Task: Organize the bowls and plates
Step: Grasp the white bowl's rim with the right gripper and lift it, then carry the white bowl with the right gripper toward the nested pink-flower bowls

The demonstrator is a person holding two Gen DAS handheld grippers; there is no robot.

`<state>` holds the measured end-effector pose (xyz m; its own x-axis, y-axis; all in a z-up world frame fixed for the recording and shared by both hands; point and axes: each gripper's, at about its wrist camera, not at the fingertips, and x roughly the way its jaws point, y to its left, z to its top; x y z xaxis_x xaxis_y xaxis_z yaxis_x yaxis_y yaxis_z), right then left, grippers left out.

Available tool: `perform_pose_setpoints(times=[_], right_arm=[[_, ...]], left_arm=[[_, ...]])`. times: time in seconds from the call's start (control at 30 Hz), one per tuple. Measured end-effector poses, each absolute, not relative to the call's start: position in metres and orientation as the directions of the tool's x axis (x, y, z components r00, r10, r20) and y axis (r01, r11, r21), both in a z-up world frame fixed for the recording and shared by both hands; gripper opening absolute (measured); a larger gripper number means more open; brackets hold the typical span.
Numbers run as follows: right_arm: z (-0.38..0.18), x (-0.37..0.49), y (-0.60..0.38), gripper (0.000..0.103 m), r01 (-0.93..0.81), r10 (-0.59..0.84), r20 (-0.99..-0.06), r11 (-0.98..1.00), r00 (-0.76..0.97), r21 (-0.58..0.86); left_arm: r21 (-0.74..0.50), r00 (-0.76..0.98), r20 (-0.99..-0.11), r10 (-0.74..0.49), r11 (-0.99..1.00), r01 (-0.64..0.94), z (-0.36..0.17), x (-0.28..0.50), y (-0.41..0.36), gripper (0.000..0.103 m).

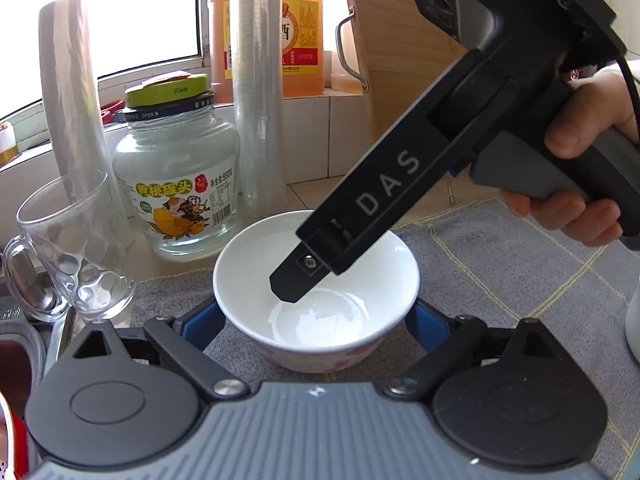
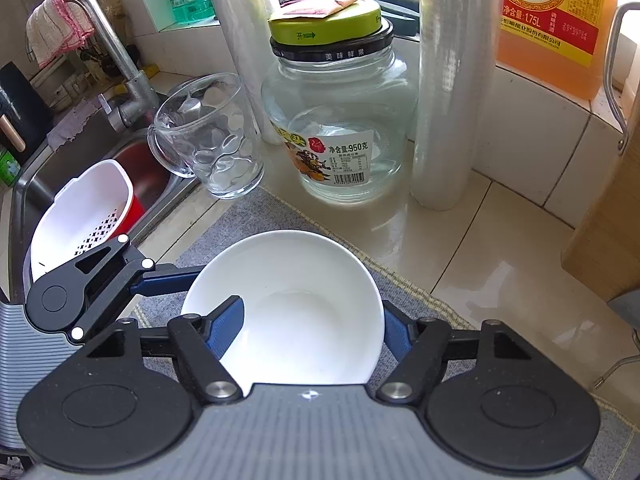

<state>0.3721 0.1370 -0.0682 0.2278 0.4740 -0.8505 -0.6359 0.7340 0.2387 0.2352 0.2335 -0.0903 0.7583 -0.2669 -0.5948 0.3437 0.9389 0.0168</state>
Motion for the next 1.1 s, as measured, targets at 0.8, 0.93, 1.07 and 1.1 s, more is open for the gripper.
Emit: perform_pose_setpoints(times=[0.8, 0.93, 1.07, 1.1], right_arm=[[-0.057, 0.358, 0.123, 0.076, -0.596, 0.487, -0.853, 0.746, 0.185, 0.297], [-0.051, 0.346, 0.116, 0.076, -0.594, 0.488, -0.854, 0.746, 0.179, 0.302], [-0.044, 0.332, 0.107, 0.076, -0.584, 0.496, -0.85, 0.748, 0.175, 0.316], [-0.043, 0.329, 0.105, 0.076, -0.581, 0.497, -0.85, 0.749, 0.173, 0.319]], left_arm=[[0.032, 0.728, -0.62, -0.292, 0.918, 0.395, -0.076, 0.22, 0.226, 0.095], [0.043, 0.719, -0.628, -0.298, 0.909, 0.414, -0.069, 0.209, 0.22, 0.095], [0.035, 0.706, -0.635, -0.313, 0.902, 0.431, -0.063, 0.197, 0.214, 0.095], [0.034, 0.703, -0.637, -0.316, 0.9, 0.435, -0.062, 0.194, 0.213, 0.095]])
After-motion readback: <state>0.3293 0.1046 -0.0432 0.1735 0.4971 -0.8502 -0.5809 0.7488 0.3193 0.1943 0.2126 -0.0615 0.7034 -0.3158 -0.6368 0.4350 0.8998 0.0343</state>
